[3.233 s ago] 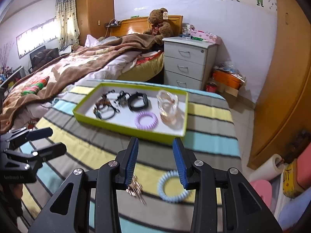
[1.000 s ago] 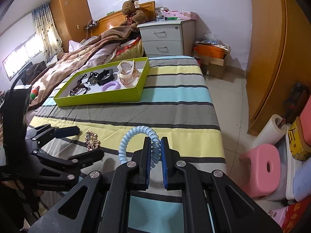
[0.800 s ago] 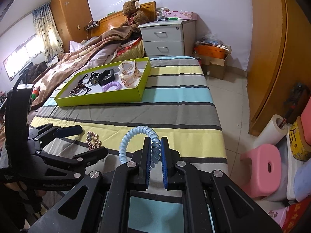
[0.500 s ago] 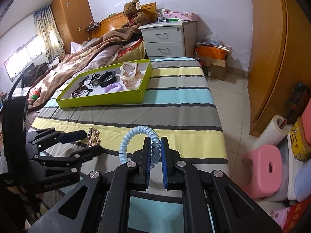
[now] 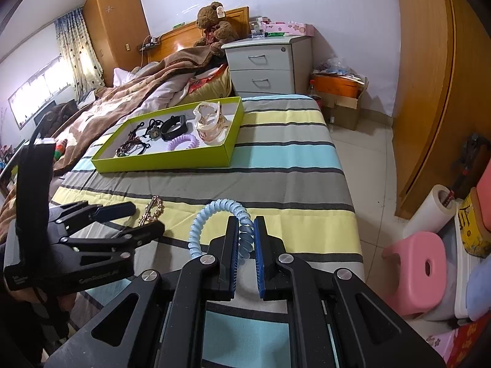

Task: Organize jewelry
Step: 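Grasp the gold hair clip with the left tool while the right tool holds the coil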

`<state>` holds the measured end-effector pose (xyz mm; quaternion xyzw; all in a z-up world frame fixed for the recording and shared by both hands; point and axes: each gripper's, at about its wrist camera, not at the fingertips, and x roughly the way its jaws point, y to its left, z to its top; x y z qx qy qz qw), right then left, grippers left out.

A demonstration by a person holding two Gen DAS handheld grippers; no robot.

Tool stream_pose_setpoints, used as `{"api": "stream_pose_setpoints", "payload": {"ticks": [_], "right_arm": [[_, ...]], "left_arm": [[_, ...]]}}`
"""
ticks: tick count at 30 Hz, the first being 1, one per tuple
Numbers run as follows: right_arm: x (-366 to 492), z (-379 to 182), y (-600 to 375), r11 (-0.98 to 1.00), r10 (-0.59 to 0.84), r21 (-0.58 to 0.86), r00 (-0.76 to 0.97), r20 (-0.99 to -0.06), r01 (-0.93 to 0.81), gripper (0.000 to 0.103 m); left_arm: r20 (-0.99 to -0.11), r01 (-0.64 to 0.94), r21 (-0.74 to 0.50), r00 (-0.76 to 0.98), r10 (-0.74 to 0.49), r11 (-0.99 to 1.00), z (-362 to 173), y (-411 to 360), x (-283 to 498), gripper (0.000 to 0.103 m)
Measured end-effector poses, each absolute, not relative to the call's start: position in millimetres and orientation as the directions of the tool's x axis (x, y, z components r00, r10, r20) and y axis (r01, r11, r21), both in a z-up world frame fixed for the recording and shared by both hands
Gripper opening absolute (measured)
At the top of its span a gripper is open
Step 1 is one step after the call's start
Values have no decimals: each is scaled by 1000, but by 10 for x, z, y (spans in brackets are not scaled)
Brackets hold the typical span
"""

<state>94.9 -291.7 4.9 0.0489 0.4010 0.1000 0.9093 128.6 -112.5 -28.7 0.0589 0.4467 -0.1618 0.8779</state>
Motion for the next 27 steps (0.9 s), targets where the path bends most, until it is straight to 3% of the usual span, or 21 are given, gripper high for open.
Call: {"api": "stream_pose_setpoints", "payload": {"ticks": [3, 6, 12, 18, 21, 27], "right_arm": [[953, 41, -2915, 975, 223, 172, 658, -719, -143, 10], [948, 34, -2905, 974, 225, 170, 657, -720, -147, 10], [947, 26, -2891, 974, 227, 170, 655, -721, -151, 10], [946, 25, -2887, 974, 225, 169, 655, -721, -149, 10], [948, 26, -2882, 974, 225, 169, 656, -720, -149, 10], [954, 44, -2844, 975, 224, 167, 658, -719, -149, 10]], "left_arm": [[-805, 323, -19, 557, -206, 946, -292, -1157, 1293, 59], [-805, 314, -20, 558, -202, 949, -278, -1161, 1309, 47], [-802, 309, -20, 563, -200, 951, -271, -1137, 1318, 33], [-801, 308, -33, 561, -209, 951, -269, -1117, 1316, 32], [-799, 308, -39, 562, -215, 951, -257, -1097, 1306, 22], [-797, 307, -43, 563, -218, 951, -233, -1051, 1286, 20]]}}
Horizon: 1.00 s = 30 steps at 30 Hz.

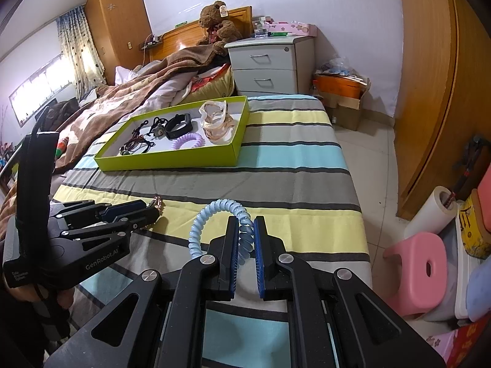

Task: Organize jewelry
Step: 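Grasp the gold hair clip with the left tool while the right tool holds the coil, then carry the gold clip and blue coil into the green tray with both tools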

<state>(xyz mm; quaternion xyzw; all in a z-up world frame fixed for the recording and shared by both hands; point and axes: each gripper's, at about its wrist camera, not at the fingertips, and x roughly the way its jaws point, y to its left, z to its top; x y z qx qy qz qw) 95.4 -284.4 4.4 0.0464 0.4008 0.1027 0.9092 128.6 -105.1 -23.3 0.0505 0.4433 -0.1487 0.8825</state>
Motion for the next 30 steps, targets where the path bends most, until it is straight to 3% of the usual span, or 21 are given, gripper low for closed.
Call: {"api": "stream_pose_setpoints", "payload": {"ticks": [6, 9, 17, 18, 20, 21, 22, 27, 29, 30], "right_arm": [[949, 79, -2814, 974, 224, 164, 663, -714, -153, 10], [937, 99, -2796, 974, 225, 162, 667, -710, -157, 10], [912, 122, -2755, 974, 228, 162, 670, -706, -160, 10], [912, 123, -2750, 974, 228, 162, 670, -706, -161, 10], [917, 120, -2749, 973, 230, 163, 668, -708, -161, 10], [922, 120, -2742, 973, 229, 163, 668, -708, -162, 10], [913, 120, -2750, 973, 230, 163, 669, -707, -163, 10], [905, 118, -2736, 972, 233, 164, 670, -705, -165, 10], [901, 119, -2739, 972, 233, 165, 671, -704, -165, 10], [903, 115, -2737, 972, 234, 167, 671, -704, -165, 10]], "left_arm": [[-788, 296, -49, 575, -219, 954, -184, -1001, 1263, 20], [-784, 291, -49, 581, -217, 955, -170, -973, 1251, 4], [-783, 289, -69, 577, -231, 955, -180, -890, 1248, 8], [-783, 290, -75, 576, -237, 954, -179, -889, 1251, 11], [-781, 306, -66, 577, -240, 950, -179, -916, 1235, 30], [-784, 311, -67, 571, -242, 948, -196, -935, 1240, 49], [-788, 314, -70, 564, -246, 947, -217, -946, 1247, 56], [-801, 344, -7, 560, -211, 939, -289, -1032, 1274, 54], [-804, 349, -11, 554, -216, 937, -285, -1036, 1288, 46], [-803, 358, -7, 554, -218, 934, -280, -1045, 1289, 33]]}}
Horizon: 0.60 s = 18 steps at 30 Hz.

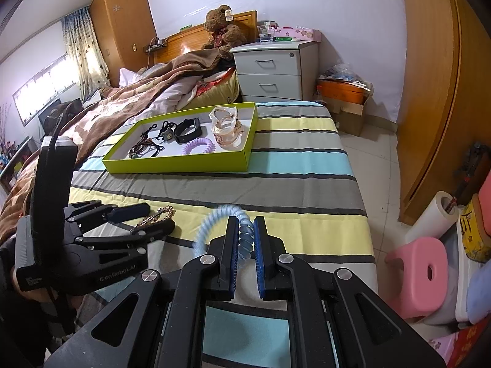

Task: Organize jewelry
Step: 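Carry the gold clip and blue coil into the green tray with both tools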

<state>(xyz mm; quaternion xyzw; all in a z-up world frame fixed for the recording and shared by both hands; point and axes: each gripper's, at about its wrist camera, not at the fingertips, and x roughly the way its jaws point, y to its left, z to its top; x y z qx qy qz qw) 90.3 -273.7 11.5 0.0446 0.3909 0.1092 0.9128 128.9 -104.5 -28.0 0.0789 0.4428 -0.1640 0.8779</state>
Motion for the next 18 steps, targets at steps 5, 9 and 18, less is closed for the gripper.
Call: {"api": "stream_pose_setpoints", "payload": {"ticks": [5, 9, 18], "right_arm": [[899, 119, -2721, 972, 233, 163, 665, -709, -167, 10], [897, 131, -2704, 972, 236, 163, 666, -708, -171, 10], [903, 169, -2655, 971, 237, 157, 670, -703, -179, 10]], "left_arm": [[-803, 362, -2, 556, -217, 932, -275, -1057, 1278, 30], [-796, 357, -11, 562, -224, 934, -240, -1019, 1272, 25], [-775, 332, -21, 591, -225, 943, -119, -901, 1239, 25]]}}
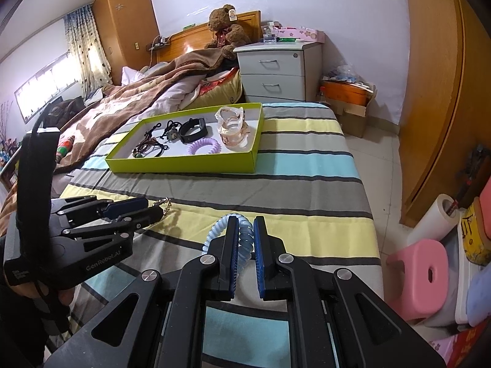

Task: Organize jewelry
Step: 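Carry the gold clip and blue coil into the green tray with both tools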

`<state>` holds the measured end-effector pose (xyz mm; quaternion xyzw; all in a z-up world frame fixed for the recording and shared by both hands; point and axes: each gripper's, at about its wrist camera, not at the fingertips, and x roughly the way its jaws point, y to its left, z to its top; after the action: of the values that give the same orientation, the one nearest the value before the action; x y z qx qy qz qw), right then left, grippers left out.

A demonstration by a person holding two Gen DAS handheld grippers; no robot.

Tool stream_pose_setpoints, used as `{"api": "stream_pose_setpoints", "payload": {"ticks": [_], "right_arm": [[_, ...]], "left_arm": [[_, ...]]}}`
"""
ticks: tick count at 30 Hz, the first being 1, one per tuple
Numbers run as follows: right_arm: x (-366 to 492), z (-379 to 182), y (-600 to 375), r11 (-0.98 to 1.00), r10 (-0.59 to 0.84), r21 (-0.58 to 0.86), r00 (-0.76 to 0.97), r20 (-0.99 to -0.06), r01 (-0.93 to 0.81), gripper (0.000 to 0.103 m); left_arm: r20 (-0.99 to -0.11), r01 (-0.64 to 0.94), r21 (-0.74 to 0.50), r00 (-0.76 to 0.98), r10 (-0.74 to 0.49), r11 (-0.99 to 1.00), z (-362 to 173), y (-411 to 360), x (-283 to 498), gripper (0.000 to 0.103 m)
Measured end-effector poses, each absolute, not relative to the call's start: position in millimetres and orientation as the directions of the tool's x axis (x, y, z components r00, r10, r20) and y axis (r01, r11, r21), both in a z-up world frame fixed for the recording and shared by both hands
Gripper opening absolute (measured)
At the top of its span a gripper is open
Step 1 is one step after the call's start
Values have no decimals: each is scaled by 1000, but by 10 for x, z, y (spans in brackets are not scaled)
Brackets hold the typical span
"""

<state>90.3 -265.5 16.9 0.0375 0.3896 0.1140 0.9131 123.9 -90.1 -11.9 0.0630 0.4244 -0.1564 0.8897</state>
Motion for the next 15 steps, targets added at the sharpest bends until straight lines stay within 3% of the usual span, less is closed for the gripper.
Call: {"api": "stream_pose_setpoints", "payload": {"ticks": [15], "right_arm": [[992, 443, -2421, 962, 266, 140, 697, -666, -235, 10]], "left_arm": [[-738, 285, -27, 641, -211, 958, 186, -620, 1255, 25]]}}
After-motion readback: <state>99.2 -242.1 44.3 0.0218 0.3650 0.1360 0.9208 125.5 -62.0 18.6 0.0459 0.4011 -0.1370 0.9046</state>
